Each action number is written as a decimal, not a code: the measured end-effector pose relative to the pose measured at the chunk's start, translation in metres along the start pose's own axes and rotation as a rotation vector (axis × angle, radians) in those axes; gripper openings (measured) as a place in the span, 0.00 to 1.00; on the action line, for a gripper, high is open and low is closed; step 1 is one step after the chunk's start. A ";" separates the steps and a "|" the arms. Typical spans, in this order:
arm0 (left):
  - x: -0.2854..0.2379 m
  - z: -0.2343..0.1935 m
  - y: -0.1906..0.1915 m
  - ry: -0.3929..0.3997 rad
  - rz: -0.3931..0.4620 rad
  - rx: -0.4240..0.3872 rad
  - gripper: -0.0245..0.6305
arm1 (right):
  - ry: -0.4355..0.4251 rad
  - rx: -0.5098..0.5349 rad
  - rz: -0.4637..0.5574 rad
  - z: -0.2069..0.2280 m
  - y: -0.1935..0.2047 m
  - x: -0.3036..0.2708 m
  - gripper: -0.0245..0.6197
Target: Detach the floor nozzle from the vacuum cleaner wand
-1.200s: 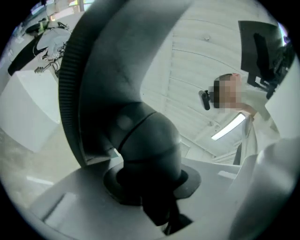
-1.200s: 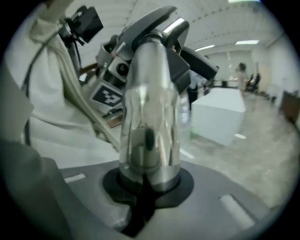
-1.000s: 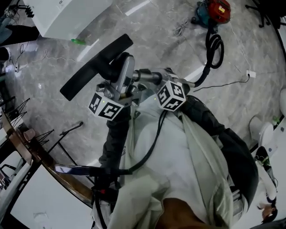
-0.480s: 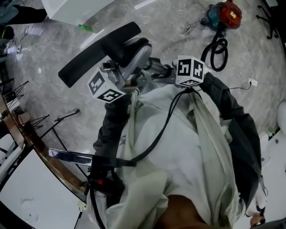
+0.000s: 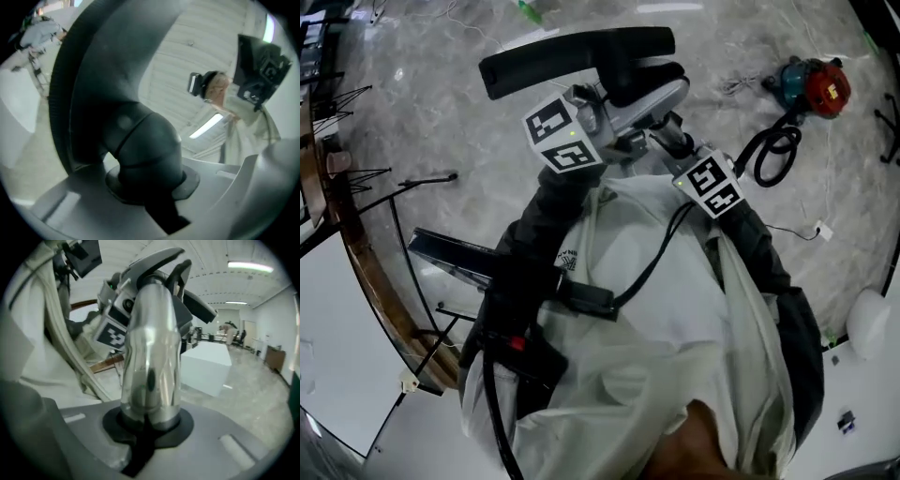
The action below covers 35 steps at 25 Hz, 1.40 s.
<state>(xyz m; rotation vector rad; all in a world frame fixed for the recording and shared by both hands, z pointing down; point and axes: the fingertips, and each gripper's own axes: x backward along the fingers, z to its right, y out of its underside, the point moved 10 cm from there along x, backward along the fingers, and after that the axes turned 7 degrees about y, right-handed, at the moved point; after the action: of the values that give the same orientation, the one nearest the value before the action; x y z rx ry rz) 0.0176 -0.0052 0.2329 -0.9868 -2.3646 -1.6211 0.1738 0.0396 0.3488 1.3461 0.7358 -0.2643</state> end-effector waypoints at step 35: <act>-0.001 0.017 -0.005 -0.055 0.006 0.033 0.14 | 0.187 -0.035 -0.042 -0.020 -0.007 0.013 0.10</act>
<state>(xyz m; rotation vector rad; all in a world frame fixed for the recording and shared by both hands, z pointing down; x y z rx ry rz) 0.0196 0.0083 0.2213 -1.0449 -2.4125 -1.5676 0.1731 0.0601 0.3344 1.3354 0.9217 -0.1589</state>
